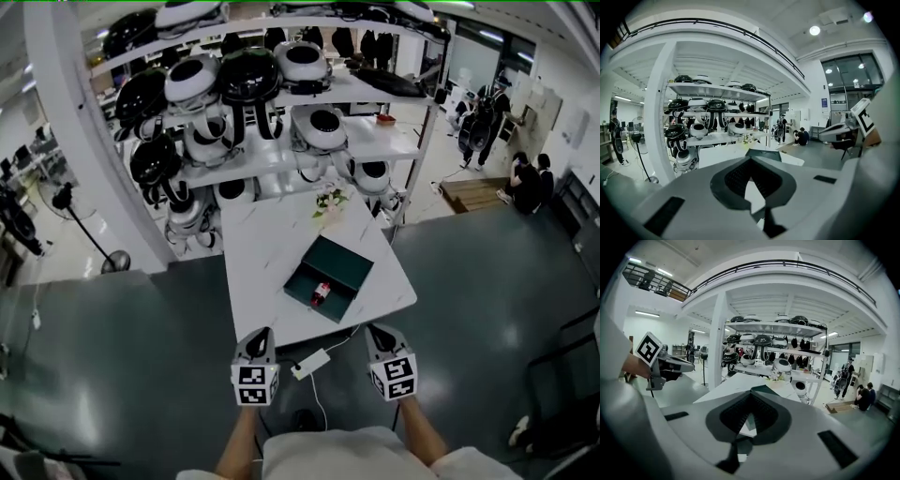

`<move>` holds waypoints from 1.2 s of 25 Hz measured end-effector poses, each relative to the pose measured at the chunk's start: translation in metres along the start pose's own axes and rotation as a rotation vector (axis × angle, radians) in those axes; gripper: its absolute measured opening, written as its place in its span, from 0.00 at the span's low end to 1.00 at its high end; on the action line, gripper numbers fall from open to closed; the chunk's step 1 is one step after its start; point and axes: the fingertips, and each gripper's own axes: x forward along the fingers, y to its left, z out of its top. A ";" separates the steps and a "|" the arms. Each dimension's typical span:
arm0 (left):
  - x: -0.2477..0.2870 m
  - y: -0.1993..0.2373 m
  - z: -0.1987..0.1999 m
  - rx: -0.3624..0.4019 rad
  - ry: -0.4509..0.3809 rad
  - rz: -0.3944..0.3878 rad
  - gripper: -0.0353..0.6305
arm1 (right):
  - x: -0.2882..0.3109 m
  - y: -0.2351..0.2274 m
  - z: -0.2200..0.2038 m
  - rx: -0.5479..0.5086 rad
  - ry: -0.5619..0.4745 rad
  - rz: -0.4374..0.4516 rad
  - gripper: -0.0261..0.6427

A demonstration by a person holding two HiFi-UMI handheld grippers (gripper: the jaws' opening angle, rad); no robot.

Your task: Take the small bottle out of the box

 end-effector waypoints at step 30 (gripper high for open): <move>0.166 0.068 0.035 -0.017 0.025 0.037 0.08 | 0.181 -0.070 0.036 -0.030 -0.003 0.057 0.07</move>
